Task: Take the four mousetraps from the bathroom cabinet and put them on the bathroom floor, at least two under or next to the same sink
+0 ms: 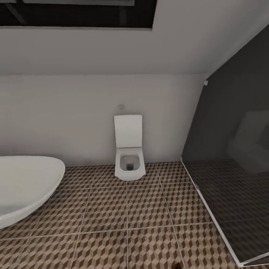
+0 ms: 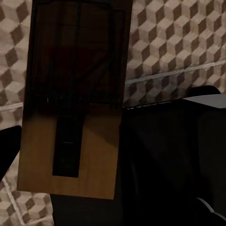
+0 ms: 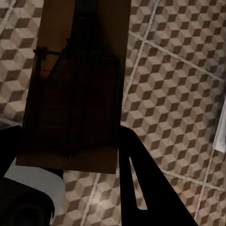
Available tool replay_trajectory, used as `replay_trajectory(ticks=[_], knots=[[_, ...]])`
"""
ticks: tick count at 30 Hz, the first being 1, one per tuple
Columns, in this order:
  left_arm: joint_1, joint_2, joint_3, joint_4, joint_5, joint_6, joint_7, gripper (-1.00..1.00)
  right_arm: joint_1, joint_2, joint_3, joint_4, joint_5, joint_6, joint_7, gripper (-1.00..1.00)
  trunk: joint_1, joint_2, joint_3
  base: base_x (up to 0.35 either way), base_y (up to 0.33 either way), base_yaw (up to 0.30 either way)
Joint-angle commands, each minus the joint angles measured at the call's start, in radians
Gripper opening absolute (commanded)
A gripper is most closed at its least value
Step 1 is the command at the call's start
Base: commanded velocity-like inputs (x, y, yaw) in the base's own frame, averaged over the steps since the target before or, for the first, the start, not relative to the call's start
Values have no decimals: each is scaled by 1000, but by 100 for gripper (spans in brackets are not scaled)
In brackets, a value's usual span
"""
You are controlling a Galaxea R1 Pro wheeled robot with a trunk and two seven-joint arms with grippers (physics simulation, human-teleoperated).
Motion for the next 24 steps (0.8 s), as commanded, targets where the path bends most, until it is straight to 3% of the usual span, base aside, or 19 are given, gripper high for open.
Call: replay_trajectory(ticks=[1, 24], knots=[[-1, 1, -8, -1, 7, 2, -2, -100, 0, 0, 9, 0, -14, -4, 2, -100, 0, -1, -2, 0, 0, 284], [-1, 1, -8, 0, 7, -6, 0, -100, 0, 0, 10, 0, -12, -2, 2, -100, 0, -1, -2, 0, 0, 286]])
